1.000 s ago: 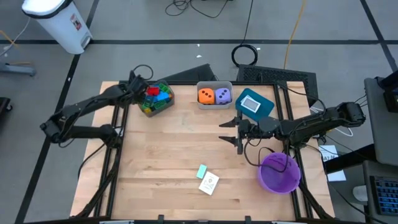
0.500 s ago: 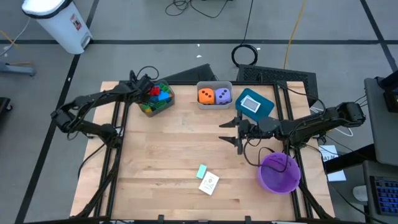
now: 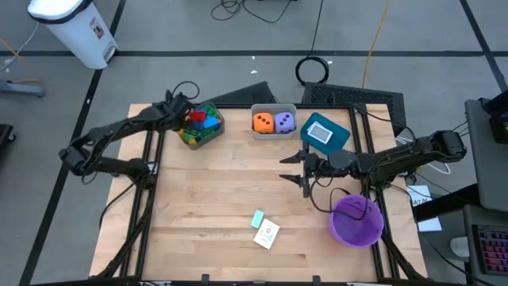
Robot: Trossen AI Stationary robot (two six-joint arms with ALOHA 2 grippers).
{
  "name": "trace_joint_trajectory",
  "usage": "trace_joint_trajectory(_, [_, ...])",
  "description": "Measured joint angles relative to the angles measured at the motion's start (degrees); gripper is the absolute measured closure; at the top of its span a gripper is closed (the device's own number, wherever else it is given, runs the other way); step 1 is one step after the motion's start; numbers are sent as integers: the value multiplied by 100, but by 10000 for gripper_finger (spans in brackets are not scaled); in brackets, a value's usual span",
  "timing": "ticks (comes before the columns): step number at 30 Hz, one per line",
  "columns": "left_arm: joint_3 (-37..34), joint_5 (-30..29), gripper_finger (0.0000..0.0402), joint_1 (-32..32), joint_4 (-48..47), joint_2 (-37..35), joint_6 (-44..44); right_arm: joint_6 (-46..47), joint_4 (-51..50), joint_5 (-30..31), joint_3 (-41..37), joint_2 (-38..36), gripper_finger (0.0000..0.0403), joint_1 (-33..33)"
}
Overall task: Pick & Place Toys
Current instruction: Put the yellow gamepiece into the black bin, then put the yellow deck of cards into the blue bin
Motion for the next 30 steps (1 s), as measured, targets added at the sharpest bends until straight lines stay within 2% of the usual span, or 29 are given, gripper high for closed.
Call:
trace_joint_trajectory(8, [186,1284,173,-223,606,-945,106,-21,0,2,0,0,181,0])
trace_joint_trajectory(14, [187,2136,176,-855,1415,-1304,455,-18,0,-7,0,0,179,0])
trace_joint_trajectory(17, [126,2385,176,-1379,1944,-1279,452,32,20,-30,0,86,180,33])
trace_joint_trajectory(21, [-228,2470,176,-2256,3151,-1042,554,-22,121,-145,0,403,181,274])
trace_joint_trajectory(25, [-561,2475,176,-3052,4517,-682,709,-106,182,-146,6,923,181,660])
trace_joint_trajectory(30, [-661,2468,176,-3852,5342,-73,837,-170,75,-153,314,1833,181,1117])
